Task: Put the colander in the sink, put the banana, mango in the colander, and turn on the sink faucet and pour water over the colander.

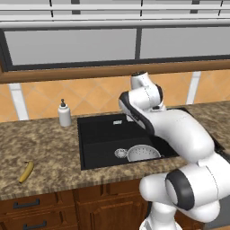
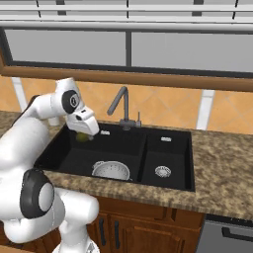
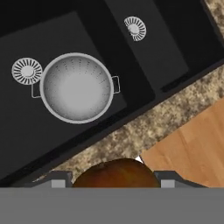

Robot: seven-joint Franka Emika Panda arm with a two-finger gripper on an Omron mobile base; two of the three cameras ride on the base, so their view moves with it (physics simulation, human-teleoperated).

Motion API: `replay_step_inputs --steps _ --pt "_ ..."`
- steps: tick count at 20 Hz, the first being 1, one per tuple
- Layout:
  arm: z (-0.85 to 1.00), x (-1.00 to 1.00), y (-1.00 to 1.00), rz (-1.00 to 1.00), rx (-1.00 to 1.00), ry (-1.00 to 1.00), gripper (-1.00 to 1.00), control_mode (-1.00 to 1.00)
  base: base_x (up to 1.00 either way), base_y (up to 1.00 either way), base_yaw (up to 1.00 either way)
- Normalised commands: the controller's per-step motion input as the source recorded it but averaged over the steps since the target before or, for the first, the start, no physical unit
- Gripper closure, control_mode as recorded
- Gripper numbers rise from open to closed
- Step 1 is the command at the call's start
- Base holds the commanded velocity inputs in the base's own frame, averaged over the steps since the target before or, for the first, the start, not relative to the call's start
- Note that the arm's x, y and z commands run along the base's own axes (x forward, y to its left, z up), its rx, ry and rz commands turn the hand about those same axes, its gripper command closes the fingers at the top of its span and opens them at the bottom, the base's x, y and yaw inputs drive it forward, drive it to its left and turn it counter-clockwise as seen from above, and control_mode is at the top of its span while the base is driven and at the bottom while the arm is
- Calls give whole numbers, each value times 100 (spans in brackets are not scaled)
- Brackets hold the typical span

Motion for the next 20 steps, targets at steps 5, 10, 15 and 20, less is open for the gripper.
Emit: replay_step_inputs --steps 5,10,15,20 --pt "-56 42 12 1 -9 0 100 -100 0 0 0" --pt "-70 35 0 8 -1 0 100 -100 0 0 0" --pt "-62 32 -2 12 0 0 100 -100 0 0 0" --pt "-49 15 -23 14 0 0 100 -100 0 0 0"
